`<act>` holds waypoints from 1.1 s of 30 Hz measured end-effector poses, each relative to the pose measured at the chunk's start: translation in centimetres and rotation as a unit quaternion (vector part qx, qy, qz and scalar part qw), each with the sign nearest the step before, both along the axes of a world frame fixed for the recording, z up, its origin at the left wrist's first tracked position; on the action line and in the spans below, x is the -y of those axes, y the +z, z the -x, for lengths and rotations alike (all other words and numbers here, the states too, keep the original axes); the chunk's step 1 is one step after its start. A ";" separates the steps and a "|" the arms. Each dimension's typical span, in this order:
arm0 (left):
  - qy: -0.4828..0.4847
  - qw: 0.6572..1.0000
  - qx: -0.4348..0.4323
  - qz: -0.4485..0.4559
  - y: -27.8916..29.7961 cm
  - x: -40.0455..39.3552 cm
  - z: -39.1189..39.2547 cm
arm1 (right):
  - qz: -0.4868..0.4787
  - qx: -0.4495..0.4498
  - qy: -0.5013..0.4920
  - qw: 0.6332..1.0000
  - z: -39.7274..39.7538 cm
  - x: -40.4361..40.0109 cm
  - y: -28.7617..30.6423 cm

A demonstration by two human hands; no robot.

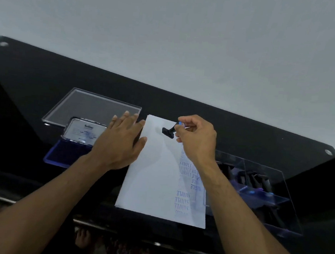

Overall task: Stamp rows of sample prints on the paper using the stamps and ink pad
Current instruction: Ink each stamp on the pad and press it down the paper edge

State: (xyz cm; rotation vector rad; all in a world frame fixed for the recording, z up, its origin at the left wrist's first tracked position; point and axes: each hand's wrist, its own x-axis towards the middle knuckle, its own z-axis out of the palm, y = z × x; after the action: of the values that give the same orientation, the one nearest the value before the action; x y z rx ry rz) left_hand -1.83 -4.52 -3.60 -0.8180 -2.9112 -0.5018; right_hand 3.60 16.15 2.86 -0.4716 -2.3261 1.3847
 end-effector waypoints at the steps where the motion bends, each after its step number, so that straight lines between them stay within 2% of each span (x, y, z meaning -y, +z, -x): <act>1: 0.007 1.000 0.001 -0.003 0.1 1.2 -0.5 | -0.011 -0.001 0.012 1.000 0.0 1.2 0.0; 8: 0.076 0.997 -0.018 0.002 -0.8 10.4 -3.2 | -0.097 -0.007 0.125 0.987 -0.3 9.7 -0.4; 16: 0.130 0.991 -0.020 0.001 -1.6 17.3 -5.2 | -0.208 0.019 0.235 0.949 -0.9 17.4 -0.2; 31: 0.149 0.988 -0.005 0.049 -3.9 20.7 -5.8 | -0.358 0.094 0.333 0.867 -0.1 21.4 1.2; 33: 0.149 0.987 -0.006 0.054 -3.9 20.6 -5.8 | -0.347 0.076 0.327 0.876 -0.1 21.7 0.3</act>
State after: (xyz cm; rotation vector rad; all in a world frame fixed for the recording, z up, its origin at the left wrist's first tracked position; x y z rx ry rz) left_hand 3.95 -25.15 -7.46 -0.3786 -2.9938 -0.3131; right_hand 3.69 -5.50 3.14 0.4845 -3.0324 0.6150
